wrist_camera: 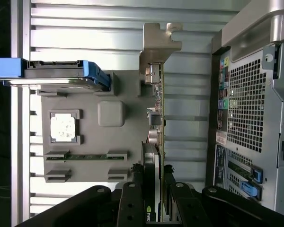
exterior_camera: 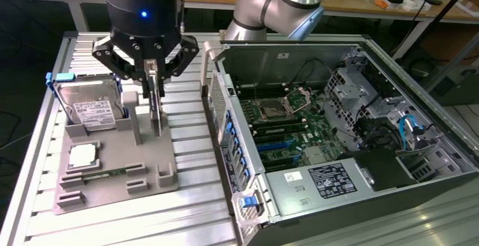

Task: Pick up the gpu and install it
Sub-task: 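Pick up the gpu and move the gpu toward the slot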

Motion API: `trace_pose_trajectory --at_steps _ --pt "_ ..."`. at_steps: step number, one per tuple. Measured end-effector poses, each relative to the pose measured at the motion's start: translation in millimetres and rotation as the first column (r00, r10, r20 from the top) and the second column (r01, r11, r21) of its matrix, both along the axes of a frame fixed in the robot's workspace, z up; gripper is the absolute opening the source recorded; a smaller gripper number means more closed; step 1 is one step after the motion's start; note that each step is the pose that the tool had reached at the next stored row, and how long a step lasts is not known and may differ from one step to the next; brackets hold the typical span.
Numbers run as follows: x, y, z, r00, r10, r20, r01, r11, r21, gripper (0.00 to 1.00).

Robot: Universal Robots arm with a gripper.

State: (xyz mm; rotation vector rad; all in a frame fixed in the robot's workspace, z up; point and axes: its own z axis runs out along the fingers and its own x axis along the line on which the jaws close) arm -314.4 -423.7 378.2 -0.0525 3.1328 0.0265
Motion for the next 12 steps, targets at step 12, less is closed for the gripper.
trace_pose_trajectory --at_steps 12 --pt "0.0 0.0 26.8 1.0 0.0 -0.0001 0.0 1.0 -0.0001 0.27"
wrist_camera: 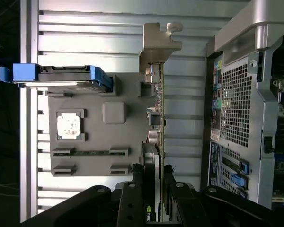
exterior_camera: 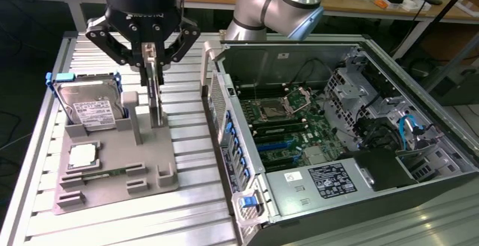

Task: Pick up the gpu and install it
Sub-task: 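Pick up the gpu and move the gpu toward the slot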

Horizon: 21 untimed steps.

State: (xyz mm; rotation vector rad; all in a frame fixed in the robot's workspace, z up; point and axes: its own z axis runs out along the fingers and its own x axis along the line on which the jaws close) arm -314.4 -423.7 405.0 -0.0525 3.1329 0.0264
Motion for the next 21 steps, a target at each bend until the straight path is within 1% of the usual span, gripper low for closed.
trace_pose_trajectory --at_steps 2,14,17,21 --pt "0.0 0.0 4.6 1.0 0.0 0.0001 0.0 1.0 0.0001 0.27" --pt "0.0 0.0 39.3 1.0 0.0 0.0 0.0 1.0 0.0 0.27" --pt "2.4 0.0 40.7 1.0 0.0 0.0001 0.0 1.0 0.0002 0.27" --pt "13.8 0.0 40.7 1.0 0.0 0.0 0.0 1.0 0.0007 0.27"
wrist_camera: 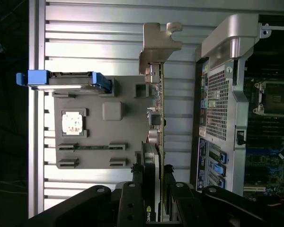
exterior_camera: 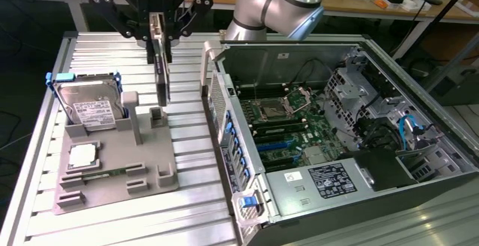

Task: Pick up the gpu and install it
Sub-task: 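Pick up the gpu and move the gpu toward the slot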

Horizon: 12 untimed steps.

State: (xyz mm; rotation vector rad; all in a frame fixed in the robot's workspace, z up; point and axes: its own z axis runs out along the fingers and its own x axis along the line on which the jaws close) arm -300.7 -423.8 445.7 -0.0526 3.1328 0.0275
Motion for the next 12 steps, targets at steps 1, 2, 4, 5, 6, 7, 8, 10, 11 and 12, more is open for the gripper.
trace_pose_trajectory --at_steps 1,2,4,5,6,7,8,10,11,12 --pt "2.9 0.0 0.0 1.0 0.0 0.0 0.0 1.0 0.0001 0.27" --pt "5.3 0.0 0.0 1.0 0.0 0.0 0.0 1.0 0.0001 0.27" --pt "10.3 0.0 -0.1 1.0 0.0 0.0001 0.0 1.0 0.0002 0.27" --pt "12.8 0.0 -0.1 1.0 0.0 0.0001 0.0 1.0 0.0002 0.27" --pt "15.4 0.0 0.0 1.0 0.0 0.0001 0.0 1.0 0.0001 0.27" --pt "18.0 0.0 0.0 1.0 0.0 0.0 0.0 1.0 0.0001 0.27" --pt "20.5 0.0 0.0 1.0 0.0 0.0 0.0 1.0 0.0001 0.27" --pt "26.2 0.0 0.0 1.0 0.0 0.0 0.0 1.0 0.0001 0.27" --pt "29.6 0.0 0.0 1.0 0.0 0.0 0.0 1.0 0.0001 0.27" --pt "33.4 0.0 -0.1 1.0 0.0 0.0001 0.0 1.0 0.0001 0.27"
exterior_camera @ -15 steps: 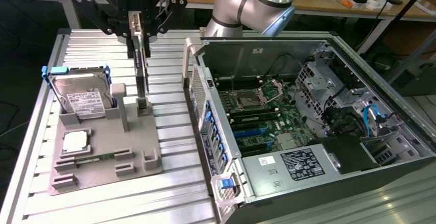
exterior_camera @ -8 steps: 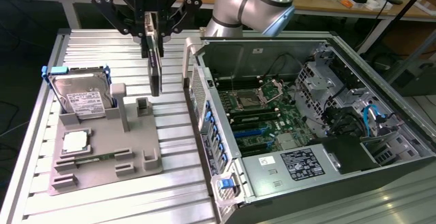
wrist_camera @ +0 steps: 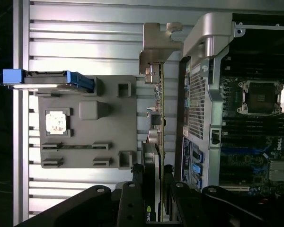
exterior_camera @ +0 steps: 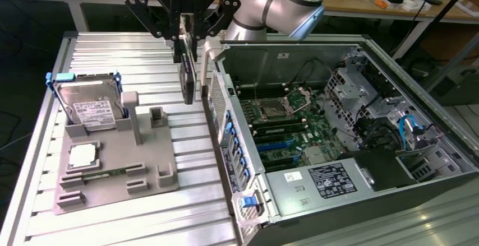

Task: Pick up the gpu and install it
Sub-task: 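Pick up the gpu and move the gpu toward the slot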

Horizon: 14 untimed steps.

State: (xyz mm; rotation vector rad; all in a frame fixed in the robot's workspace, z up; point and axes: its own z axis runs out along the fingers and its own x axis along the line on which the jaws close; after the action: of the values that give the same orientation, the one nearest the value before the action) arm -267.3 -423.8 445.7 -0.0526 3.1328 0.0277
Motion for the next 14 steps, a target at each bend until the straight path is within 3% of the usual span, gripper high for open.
trace_pose_trajectory --at_steps 14 --pt "31.9 0.0 0.0 1.0 0.0 -0.0001 0.0 1.0 -0.0001 0.27"
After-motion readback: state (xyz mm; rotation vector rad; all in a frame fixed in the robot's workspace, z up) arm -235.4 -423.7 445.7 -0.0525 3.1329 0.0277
